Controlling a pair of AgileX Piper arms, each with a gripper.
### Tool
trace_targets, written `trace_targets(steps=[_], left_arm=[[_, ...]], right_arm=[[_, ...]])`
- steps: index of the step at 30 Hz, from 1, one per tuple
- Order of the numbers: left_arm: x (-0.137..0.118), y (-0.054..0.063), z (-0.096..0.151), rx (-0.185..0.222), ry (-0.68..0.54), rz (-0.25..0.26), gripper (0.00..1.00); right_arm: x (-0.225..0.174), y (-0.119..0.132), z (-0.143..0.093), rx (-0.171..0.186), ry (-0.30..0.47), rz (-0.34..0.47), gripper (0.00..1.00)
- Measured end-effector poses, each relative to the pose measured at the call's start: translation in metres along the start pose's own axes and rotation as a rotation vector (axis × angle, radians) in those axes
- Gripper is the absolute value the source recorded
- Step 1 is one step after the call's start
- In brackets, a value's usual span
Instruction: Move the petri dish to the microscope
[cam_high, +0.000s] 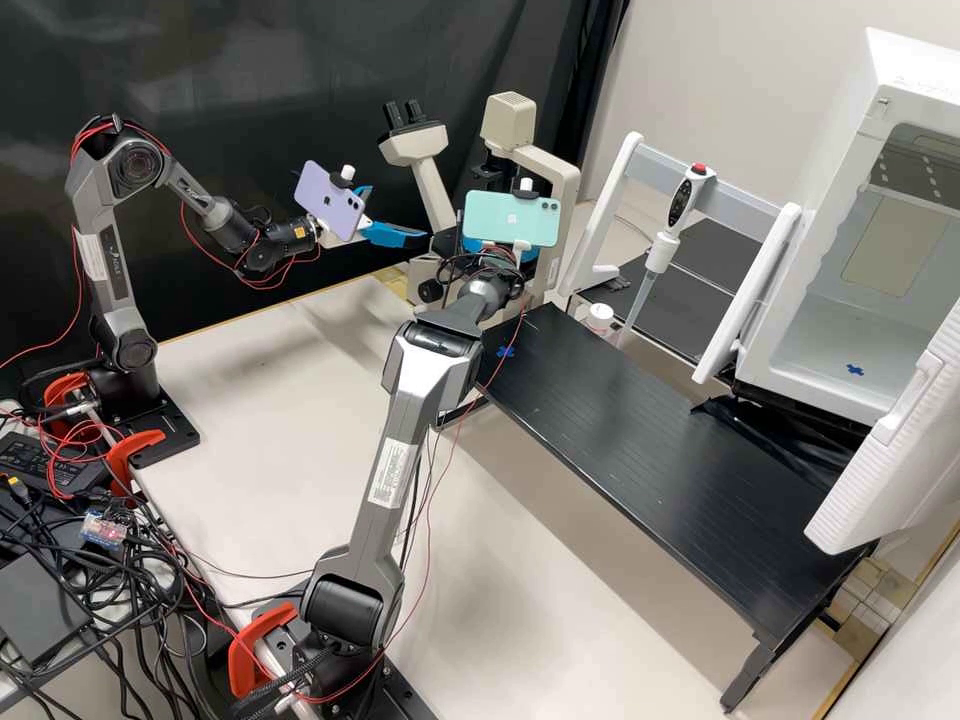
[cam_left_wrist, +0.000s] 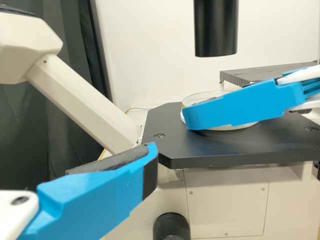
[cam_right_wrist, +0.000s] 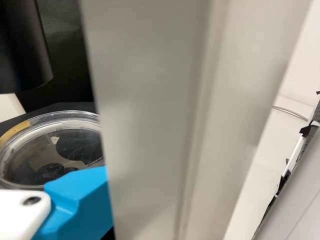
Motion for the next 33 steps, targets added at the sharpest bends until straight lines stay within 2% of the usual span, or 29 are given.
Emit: trace_targets(steps=[20, 26, 29, 33], left_arm=[[0.0, 0.0, 0.0, 0.0, 0.0, 0.0, 1.0], [0.0, 0.0, 0.0, 0.0, 0.0, 0.0, 1.0], [0.0, 0.0, 0.0, 0.0, 0.0, 0.0, 1.0], [0.0, 0.0, 0.0, 0.0, 0.0, 0.0, 1.0]], right_arm=[[-0.01, -0.001, 0.0, 0.004, -0.015, -0.015, 1.0], [-0.045, 0.001, -0.002, 0.009, -0.052, -0.04, 1.0], [-0.065, 0.004, -0.011, 0.011, -0.034, -0.052, 1.0], [-0.097, 0.004, -0.014, -0.005, -0.047, -0.065, 1.0]])
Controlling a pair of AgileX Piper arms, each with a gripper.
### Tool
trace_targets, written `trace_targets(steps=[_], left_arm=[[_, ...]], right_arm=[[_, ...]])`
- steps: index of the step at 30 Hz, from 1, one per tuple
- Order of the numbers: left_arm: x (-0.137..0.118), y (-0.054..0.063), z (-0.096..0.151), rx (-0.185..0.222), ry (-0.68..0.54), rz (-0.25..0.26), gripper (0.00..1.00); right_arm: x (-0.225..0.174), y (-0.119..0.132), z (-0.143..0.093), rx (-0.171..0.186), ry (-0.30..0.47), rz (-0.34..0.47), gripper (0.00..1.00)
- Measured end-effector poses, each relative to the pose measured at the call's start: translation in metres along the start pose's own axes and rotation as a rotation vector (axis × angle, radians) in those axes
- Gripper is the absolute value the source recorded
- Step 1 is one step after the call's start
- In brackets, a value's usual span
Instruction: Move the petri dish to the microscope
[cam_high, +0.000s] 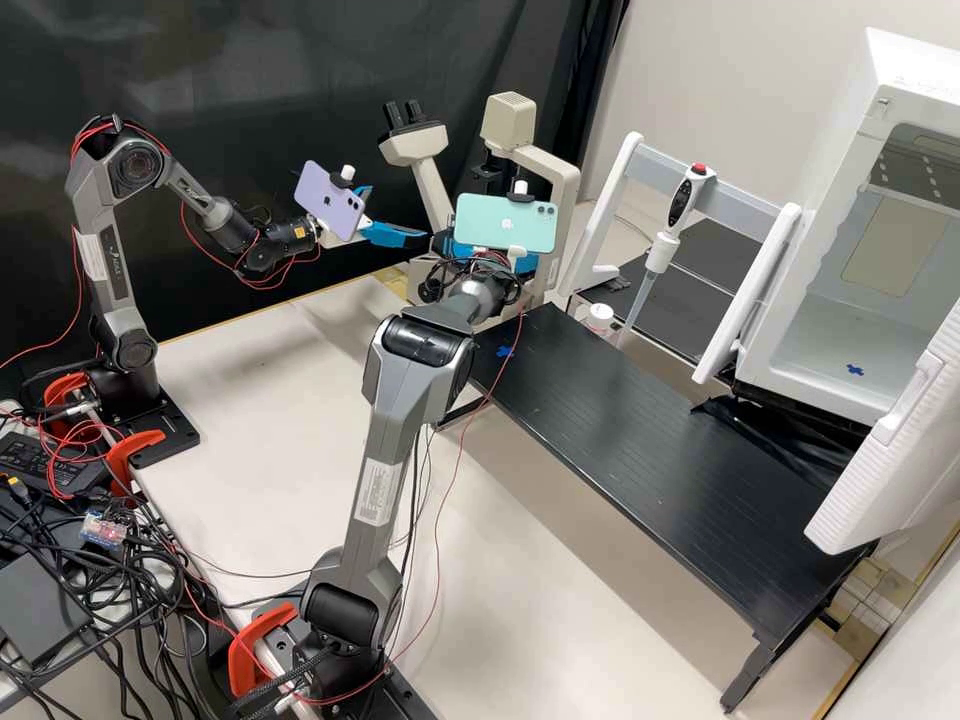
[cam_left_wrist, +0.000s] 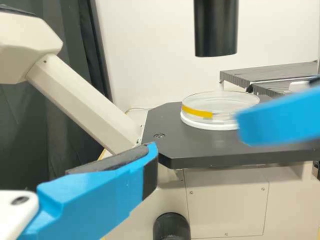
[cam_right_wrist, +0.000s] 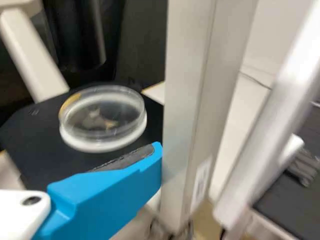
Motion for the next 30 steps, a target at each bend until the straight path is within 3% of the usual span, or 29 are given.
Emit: trace_targets(steps=[2, 12, 17, 24, 27, 30], left_arm=[[0.0, 0.0, 0.0, 0.0, 0.0, 0.0, 1.0], [0.0, 0.0, 0.0, 0.0, 0.0, 0.0, 1.0], [0.0, 0.0, 0.0, 0.0, 0.0, 0.0, 1.0], [0.0, 0.0, 0.0, 0.0, 0.0, 0.0, 1.0], [0.0, 0.0, 0.0, 0.0, 0.0, 0.0, 1.0], [0.0, 0.0, 0.0, 0.0, 0.0, 0.0, 1.0]], right_arm=[[-0.017, -0.001, 0.001, -0.01, -0.013, -0.001, 1.0], [-0.101, 0.004, 0.011, 0.016, -0.04, 0.044, 1.0], [-0.139, 0.005, 0.02, -0.01, -0.074, 0.093, 1.0], [-0.166, 0.002, 0.034, -0.015, -0.163, 0.146, 1.0], [-0.178, 0.003, 0.04, -0.008, -0.214, 0.184, 1.0], [-0.192, 0.007, 0.045, 0.025, -0.233, 0.225, 1.0]])
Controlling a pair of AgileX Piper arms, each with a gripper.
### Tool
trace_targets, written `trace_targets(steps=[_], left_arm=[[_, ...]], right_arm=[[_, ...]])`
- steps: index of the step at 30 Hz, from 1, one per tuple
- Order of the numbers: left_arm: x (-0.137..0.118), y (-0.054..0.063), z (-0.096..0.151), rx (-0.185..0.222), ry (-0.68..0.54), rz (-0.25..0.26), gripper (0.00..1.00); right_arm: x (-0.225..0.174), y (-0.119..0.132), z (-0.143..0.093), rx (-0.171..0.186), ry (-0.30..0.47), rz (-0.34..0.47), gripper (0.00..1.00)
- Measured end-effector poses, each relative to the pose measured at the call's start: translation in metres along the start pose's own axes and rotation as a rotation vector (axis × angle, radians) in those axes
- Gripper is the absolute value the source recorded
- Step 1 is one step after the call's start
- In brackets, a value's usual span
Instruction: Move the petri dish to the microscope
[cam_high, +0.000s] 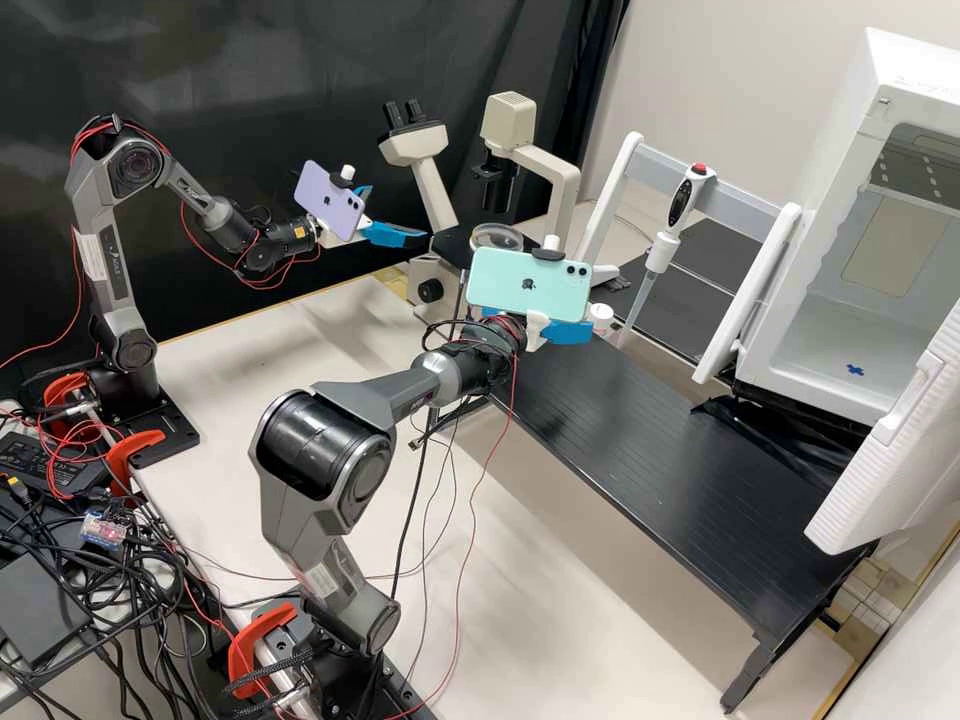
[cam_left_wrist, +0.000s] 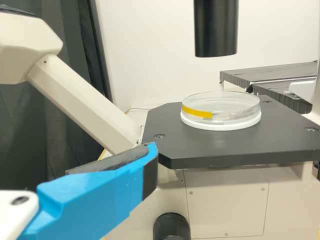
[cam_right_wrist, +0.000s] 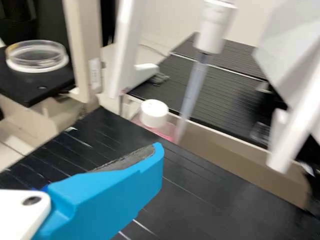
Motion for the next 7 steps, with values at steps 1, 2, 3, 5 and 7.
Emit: trace_targets(steps=[1, 2, 3, 5, 7], left_arm=[[0.0, 0.0, 0.0, 0.0, 0.0, 0.0, 1.0], [0.0, 0.0, 0.0, 0.0, 0.0, 0.0, 1.0], [0.0, 0.0, 0.0, 0.0, 0.0, 0.0, 1.0], [0.0, 0.0, 0.0, 0.0, 0.0, 0.0, 1.0], [0.0, 0.0, 0.0, 0.0, 0.0, 0.0, 1.0]], right_arm=[[-0.002, 0.001, 0.001, 0.009, -0.005, 0.008, 1.0], [-0.005, 0.004, 0.003, 0.019, -0.01, 0.021, 1.0], [-0.007, 0.005, 0.005, 0.023, -0.018, 0.029, 1.0], [-0.01, 0.007, 0.009, 0.039, -0.016, 0.034, 1.0], [-0.012, 0.007, 0.013, 0.067, -0.01, 0.031, 1.0]])
